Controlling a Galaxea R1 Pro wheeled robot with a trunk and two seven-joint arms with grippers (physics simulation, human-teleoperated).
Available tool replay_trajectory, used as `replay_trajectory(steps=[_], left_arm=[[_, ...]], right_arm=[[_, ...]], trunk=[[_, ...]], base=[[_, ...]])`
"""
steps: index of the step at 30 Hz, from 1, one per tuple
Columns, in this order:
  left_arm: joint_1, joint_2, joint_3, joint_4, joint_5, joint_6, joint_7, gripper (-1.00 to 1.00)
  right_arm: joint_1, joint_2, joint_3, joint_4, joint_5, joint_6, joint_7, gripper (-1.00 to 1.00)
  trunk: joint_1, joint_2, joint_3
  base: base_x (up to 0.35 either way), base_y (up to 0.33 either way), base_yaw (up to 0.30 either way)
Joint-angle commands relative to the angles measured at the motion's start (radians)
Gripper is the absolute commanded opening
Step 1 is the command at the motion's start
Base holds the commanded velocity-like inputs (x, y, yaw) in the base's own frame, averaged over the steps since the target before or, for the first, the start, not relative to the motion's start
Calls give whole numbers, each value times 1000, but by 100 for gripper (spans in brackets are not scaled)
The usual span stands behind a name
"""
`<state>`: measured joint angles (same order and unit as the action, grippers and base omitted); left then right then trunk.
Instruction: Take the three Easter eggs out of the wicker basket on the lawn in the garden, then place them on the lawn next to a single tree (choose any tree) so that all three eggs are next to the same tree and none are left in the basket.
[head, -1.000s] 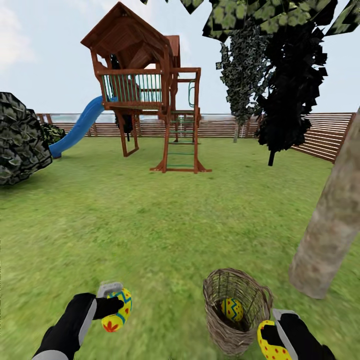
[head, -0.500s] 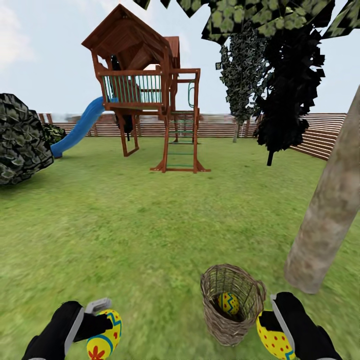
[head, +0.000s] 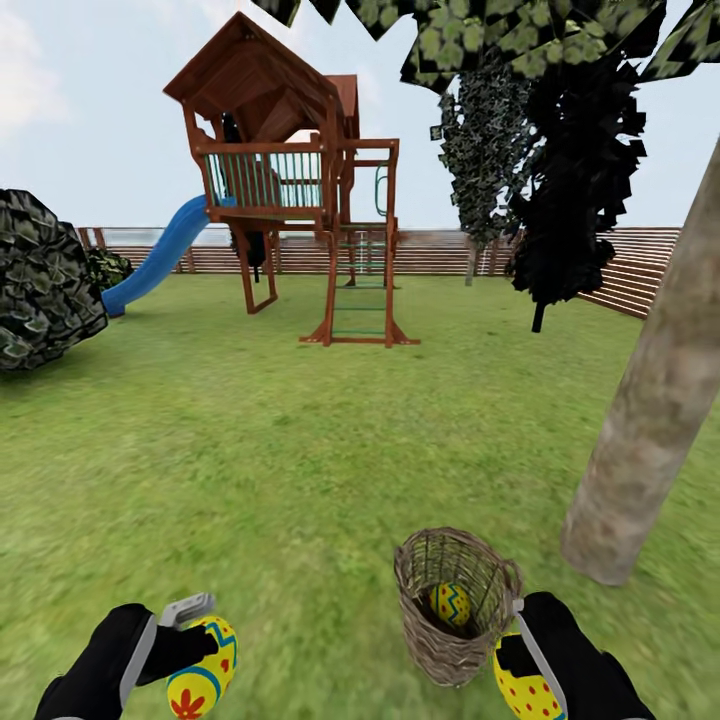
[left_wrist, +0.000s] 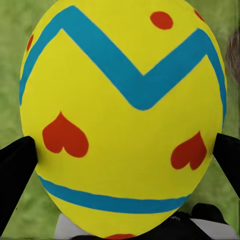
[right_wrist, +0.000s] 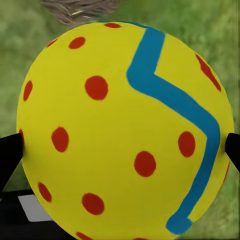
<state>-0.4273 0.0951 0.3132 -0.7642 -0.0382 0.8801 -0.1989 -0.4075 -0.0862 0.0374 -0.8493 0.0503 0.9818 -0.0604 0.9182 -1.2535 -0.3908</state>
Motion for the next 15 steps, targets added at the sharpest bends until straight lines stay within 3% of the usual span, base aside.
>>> replay_trajectory(steps=[1, 12, 15], left_arm=[[-1, -1, 3, -1, -5, 5, -6, -100], [-1, -6, 0, 6, -6, 5, -7, -100], [-1, -7, 0, 7, -7, 5, -6, -100]], right_arm=[[-1, -1, 4, -1, 3, 5, -1, -100], [-1, 2, 5, -1, 3, 5, -1, -100], [-1, 1, 4, -1, 2, 5, -1, -100]], trunk=[[-4, 6, 2], [-47, 83, 37], [-58, 104, 46]], base=[[-248, -264, 0], [-243, -293, 0], [-230, -300, 161]])
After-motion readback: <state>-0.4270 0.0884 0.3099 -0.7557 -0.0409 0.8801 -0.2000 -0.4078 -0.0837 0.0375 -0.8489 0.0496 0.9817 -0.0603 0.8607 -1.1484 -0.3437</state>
